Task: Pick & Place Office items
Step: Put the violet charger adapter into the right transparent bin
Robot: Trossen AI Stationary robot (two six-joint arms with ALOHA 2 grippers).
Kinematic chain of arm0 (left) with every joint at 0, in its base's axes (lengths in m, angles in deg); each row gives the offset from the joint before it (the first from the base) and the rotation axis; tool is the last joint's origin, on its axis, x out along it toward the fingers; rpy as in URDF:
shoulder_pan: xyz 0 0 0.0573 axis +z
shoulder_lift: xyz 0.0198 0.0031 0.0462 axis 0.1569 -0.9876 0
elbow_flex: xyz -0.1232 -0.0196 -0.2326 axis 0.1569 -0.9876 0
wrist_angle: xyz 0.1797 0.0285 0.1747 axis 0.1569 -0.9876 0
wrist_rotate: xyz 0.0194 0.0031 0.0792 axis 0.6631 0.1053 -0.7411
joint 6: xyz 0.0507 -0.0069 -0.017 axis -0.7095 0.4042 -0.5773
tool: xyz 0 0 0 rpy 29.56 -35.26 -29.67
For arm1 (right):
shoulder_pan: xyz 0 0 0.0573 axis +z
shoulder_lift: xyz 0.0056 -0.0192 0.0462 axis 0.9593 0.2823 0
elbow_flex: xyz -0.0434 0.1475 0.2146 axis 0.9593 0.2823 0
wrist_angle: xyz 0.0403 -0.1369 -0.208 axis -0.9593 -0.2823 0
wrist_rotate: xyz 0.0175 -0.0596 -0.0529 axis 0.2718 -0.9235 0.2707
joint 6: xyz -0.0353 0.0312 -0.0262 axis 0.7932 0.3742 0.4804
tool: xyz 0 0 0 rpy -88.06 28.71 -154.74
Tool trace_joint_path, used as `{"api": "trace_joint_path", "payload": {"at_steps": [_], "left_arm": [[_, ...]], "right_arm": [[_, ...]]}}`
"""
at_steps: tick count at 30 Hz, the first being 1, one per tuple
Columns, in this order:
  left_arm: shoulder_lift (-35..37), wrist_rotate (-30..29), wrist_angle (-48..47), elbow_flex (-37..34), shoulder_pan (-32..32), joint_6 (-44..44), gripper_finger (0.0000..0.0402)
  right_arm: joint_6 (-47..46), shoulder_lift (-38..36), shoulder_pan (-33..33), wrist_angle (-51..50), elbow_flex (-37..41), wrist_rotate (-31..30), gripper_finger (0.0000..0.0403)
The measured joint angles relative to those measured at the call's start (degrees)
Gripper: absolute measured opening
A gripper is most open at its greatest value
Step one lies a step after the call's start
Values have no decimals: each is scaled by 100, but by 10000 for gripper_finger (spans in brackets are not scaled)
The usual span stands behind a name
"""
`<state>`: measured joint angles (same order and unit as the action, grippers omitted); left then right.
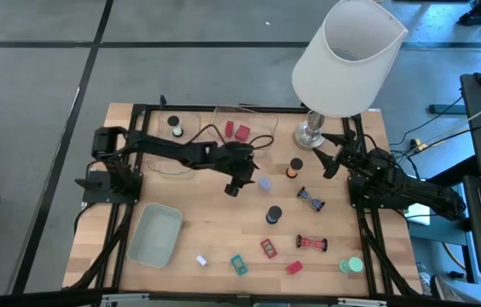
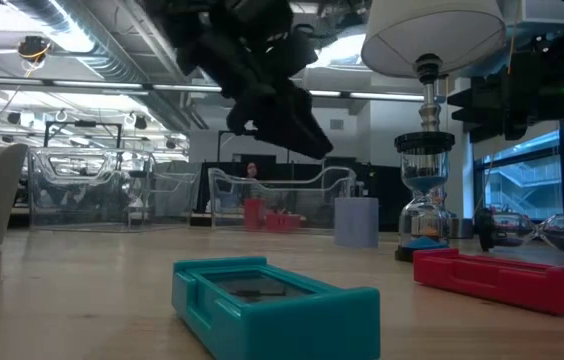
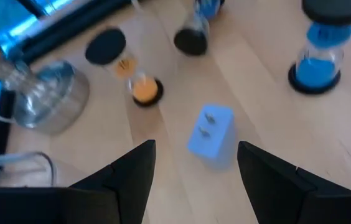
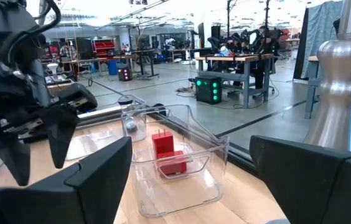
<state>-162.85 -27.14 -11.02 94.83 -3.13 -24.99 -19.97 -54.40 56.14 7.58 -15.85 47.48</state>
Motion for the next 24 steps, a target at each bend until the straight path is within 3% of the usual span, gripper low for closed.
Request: {"api": "trace_joint_path", "payload": {"at_steps": [6,13,24], "left_arm": [[-42,72,184,-83,-15,-137,224],[-280,543,292,-84,-15,-153,224],[-719,591,1071,-85,42,-397,226]], "right_arm": [[1,0,0,0,-1,3,327],[1,0,1,1,-1,2,327],[1,0,1,1,-1,5,327]]}}
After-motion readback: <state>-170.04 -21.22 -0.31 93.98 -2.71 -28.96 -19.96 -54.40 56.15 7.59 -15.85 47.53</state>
